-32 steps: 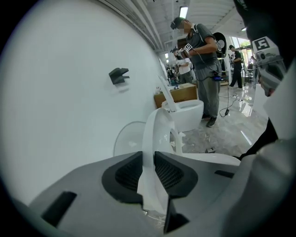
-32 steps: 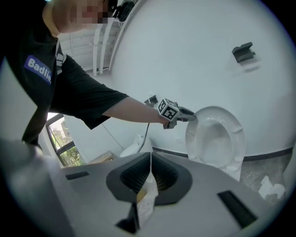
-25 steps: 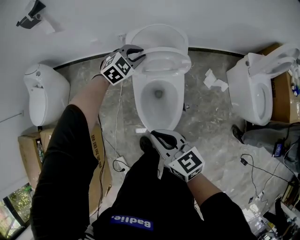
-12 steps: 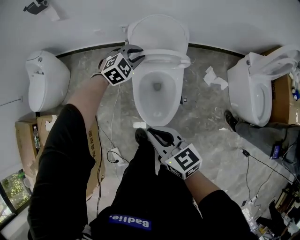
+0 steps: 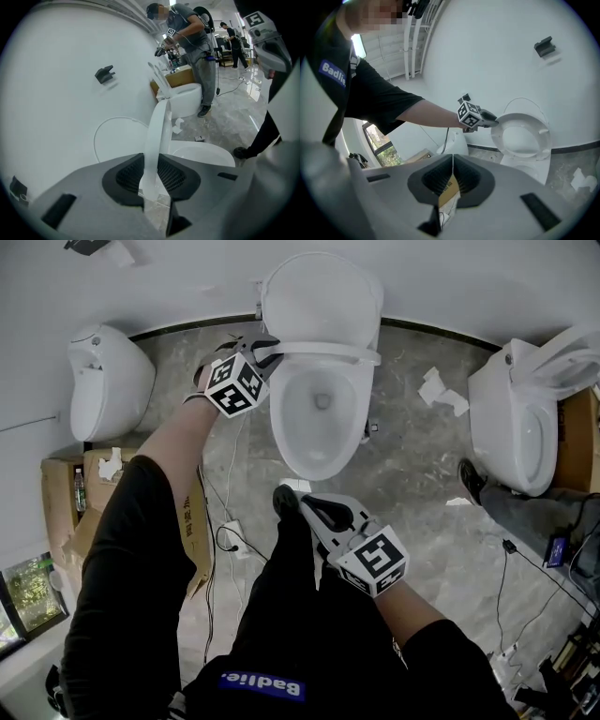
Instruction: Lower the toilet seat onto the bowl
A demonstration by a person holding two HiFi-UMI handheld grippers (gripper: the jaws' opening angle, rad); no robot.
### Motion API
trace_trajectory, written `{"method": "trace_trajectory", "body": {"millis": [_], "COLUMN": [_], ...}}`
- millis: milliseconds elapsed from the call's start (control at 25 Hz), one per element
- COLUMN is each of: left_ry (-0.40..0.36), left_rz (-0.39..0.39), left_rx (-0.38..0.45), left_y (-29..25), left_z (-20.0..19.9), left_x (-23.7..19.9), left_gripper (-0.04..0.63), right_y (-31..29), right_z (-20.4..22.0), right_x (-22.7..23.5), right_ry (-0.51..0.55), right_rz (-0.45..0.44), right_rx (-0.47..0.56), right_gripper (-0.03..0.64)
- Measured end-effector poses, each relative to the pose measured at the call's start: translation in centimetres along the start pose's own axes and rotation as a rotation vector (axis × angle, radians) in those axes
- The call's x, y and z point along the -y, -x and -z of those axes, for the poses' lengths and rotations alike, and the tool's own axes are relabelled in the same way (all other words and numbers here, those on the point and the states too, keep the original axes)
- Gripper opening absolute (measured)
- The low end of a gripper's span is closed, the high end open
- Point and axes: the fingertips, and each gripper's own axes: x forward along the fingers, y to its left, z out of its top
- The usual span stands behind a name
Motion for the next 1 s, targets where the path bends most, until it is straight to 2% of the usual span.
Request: {"method": "trace_trajectory", "body": {"millis": [120, 400, 800, 1000], "left_ry": [0.005, -0.046, -0.024, -0.067], "left_rz": [0.019, 0.075, 0.111, 0.137], "left_rx": [-0.018, -0.057, 0.034, 0.057], "left_y": [0.4, 1.3, 1.8, 1.7], "left_z": [0.4, 1.6, 2.7, 3.7], "left_x": [1.8, 7.5, 12.3, 15.6], "left_gripper": [0.094, 0.109, 0.129, 0.135], "right_y": [0.8, 1.2, -2.0, -3.3], "right_z": [0.9, 3.4, 5.0, 6.4], "right_x": [-0.2, -2.1, -4.2, -5.4], "right_ry": [-0.012, -0.025, -0.039, -0.043], "right_rz": [-0.015, -0.059, -0.024, -0.004], "right_rx": [-0.003, -0.039, -0.030, -0.025], "right_gripper": [0.028, 0.028, 0.028, 0.028]}}
